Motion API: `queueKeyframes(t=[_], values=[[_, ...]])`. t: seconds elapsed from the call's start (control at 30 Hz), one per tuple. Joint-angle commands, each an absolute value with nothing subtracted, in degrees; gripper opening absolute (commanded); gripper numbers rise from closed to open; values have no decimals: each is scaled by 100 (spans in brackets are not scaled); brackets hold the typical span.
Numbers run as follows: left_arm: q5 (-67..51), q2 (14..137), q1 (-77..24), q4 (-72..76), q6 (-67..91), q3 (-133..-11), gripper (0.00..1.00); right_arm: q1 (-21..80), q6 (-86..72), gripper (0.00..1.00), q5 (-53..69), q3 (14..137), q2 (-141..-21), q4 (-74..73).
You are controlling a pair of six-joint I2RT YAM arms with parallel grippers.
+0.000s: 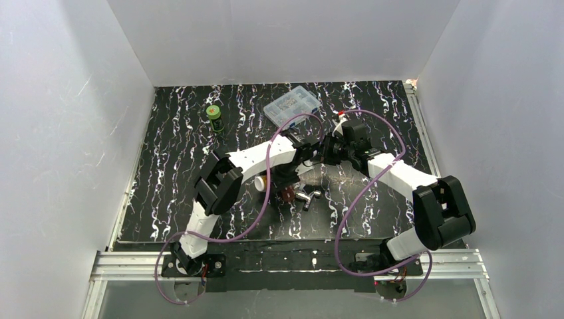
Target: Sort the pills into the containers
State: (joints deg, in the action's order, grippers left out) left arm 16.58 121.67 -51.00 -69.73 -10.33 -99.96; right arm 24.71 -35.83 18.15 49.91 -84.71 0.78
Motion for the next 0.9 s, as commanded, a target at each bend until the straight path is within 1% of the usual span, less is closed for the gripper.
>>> queueKeyframes(t=[0.0,0.1,0.23,0.4,0.87], values=[[1897,12309,-5153,-7172,-1181,-10245,0,2439,-3593,5,1881,4957,-8297,325],[1937,12387,-5201,-7149,-1225,-10310,0,2439,-3596,5,1891,4953,-8301,333],[2292,12556,-5317,-7129,-1391,-10479,0,2442,-3604,5,1907,4947,-8322,363],[2573,12454,-5474,-7073,-1624,-10455,0,2442,-3615,5,1934,4961,-8358,379],[2288,12072,-5877,-6817,-2152,-9804,0,2439,-3631,5,1946,4963,-8420,422]])
